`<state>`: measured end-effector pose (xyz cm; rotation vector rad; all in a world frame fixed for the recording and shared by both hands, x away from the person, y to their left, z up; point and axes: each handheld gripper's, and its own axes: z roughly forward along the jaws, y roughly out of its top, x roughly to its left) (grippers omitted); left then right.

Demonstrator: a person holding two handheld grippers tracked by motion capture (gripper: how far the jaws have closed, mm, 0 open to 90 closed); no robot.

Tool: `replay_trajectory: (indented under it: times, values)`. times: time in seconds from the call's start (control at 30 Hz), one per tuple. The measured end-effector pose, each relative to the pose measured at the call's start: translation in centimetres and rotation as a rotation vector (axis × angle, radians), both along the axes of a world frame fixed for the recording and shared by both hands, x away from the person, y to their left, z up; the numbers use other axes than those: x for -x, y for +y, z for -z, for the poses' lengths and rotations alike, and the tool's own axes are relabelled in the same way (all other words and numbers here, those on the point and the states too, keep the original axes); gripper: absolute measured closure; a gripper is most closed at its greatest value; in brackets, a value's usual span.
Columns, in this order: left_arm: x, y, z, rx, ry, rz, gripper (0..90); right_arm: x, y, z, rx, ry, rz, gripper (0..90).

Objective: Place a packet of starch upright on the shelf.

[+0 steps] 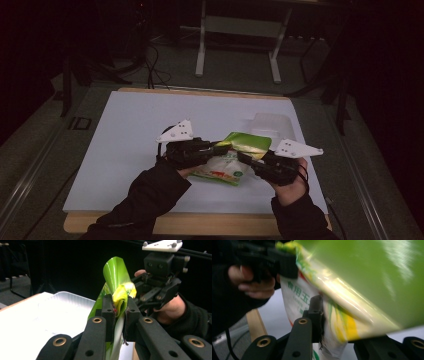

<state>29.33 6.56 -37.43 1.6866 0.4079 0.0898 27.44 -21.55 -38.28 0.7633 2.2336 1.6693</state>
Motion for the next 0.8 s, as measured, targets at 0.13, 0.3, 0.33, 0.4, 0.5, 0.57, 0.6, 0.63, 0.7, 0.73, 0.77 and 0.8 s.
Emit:
replay_trajectory:
  times: [0.13,0.3,0.33,0.4,0.5,0.57,0.6,0.63,0.7,0.73,0.77,0.8]
  values:
    - [-0.2,-0.2,0.0,-0.002,0.007,-0.011,83.1,-0.2,-0.4,-0.8,-0.023,0.017,0.025,78.9]
    - [-0.5,-0.2,-0.2,0.001,-0.002,0.012,82.6,0.2,-0.6,-1.9,0.009,0.002,0.017,84.5]
    - [-0.5,-0.2,-0.3,0.002,-0.004,0.017,82.6,0.2,-0.6,-1.9,0.009,0.002,0.017,84.5]
    - [-0.4,-0.2,-0.6,0.009,-0.015,0.029,82.3,0.4,-0.7,-2.2,0.015,-0.006,0.009,84.5]
    - [-0.5,0.0,-1.0,0.018,-0.019,0.04,73.0,0.5,-1.0,-2.9,0.008,-0.019,-0.003,84.6]
    - [-0.4,0.2,-1.2,0.017,-0.015,0.018,59.6,0.5,-1.2,-3.3,0.02,-0.035,0.009,84.5]
    - [-0.2,0.4,-1.3,0.019,-0.017,0.011,55.9,0.5,-1.3,-3.5,0.018,-0.039,0.014,84.6]
    - [-0.1,0.5,-1.4,0.023,-0.013,0.016,52.4,0.4,-1.6,-3.7,0.016,-0.041,0.019,84.6]
    - [0.3,0.8,-1.5,0.018,-0.014,0.011,42.6,0.2,-2.1,-4.0,0.007,-0.041,0.033,84.6]
    - [0.3,0.9,-1.5,0.016,-0.011,0.01,37.6,0.1,-2.4,-4.1,0.001,-0.04,0.04,84.6]
    - [0.4,1.1,-1.4,0.014,-0.011,0.008,34.0,0.0,-2.7,-4.2,-0.002,-0.043,0.047,84.6]
    - [0.4,1.3,-1.3,0.015,-0.008,-0.003,30.4,-0.1,-3.0,-4.4,-0.006,-0.048,0.056,84.6]
